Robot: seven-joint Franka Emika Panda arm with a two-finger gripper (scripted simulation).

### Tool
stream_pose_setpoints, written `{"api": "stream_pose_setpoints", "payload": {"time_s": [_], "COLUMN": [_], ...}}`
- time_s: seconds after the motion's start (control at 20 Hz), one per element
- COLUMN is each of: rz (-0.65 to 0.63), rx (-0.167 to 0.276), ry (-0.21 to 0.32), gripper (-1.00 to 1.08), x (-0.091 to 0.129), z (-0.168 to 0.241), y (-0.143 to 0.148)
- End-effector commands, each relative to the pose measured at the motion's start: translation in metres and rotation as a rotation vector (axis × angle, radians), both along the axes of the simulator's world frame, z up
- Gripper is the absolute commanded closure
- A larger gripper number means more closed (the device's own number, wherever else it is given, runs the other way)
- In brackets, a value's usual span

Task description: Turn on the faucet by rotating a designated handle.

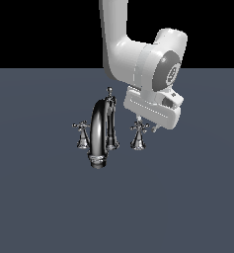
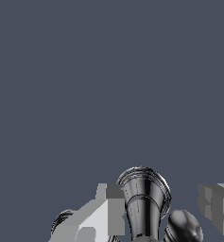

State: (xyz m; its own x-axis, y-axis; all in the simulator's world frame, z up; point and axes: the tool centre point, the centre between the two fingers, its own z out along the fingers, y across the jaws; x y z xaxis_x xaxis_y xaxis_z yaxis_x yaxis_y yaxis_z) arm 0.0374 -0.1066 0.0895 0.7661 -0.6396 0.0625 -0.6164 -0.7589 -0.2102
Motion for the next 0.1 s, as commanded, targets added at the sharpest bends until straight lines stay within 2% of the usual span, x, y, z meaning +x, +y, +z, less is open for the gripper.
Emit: {"api": "stream_pose_setpoints", "payload": {"time_s": [0.0, 0.05], "rz": [0.173, 0.182], "rx": [-0.023, -0.032], "ry": [-0.073, -0.077], "gripper": [-0.46, -0.46], "x": [-0.0084, -0.0094], "z": [0.0539, 0.0561], "y": [0.1040, 0.1103]}}
